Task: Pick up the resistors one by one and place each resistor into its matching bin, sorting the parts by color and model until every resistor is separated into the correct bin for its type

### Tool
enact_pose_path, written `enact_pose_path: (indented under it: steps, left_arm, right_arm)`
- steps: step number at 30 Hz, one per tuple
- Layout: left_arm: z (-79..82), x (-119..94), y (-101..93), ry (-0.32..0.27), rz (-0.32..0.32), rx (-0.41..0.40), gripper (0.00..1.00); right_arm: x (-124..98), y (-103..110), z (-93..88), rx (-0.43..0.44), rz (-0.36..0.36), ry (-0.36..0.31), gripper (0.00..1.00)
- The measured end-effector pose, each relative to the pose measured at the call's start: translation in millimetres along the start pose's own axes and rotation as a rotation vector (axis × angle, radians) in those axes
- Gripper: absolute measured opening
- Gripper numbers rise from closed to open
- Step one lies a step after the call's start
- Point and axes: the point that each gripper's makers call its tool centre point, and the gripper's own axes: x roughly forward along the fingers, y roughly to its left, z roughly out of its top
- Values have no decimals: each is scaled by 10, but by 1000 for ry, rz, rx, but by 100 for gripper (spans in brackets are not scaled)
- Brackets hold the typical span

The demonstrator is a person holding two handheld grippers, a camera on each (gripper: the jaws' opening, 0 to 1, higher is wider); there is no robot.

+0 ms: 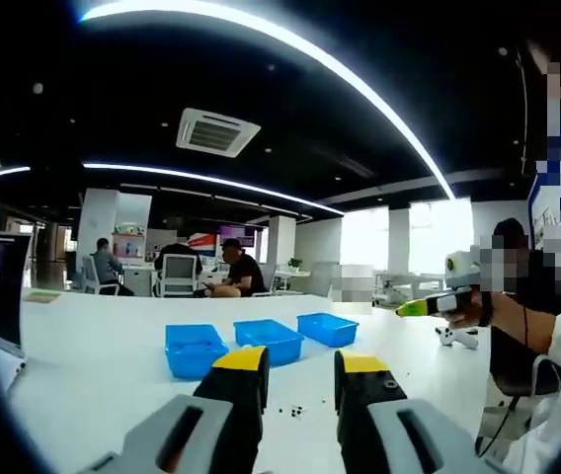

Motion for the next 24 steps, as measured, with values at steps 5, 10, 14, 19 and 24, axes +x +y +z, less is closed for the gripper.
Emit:
enact_pose_path:
  steps: [5, 10, 14, 19, 24]
  left_arm:
    - [-6, -1, 1, 5, 3, 5, 28]
    - [-41, 19, -16, 16, -2, 4, 28]
    - [-21, 0, -10, 12, -4, 5, 28]
    - [-30, -8, 10, 15, -1, 2, 28]
    - [-34, 3, -15, 18, -9, 5, 28]
  right_arm:
    - [-128, 104, -32, -45, 8, -21, 5]
    - [-151, 40, 10, -16, -7, -32, 5]
    - [-124, -21, 53, -8, -23, -39, 5]
    - [17, -98, 166, -13, -41, -48, 5]
    - [348, -239, 252, -18, -41, -32, 5]
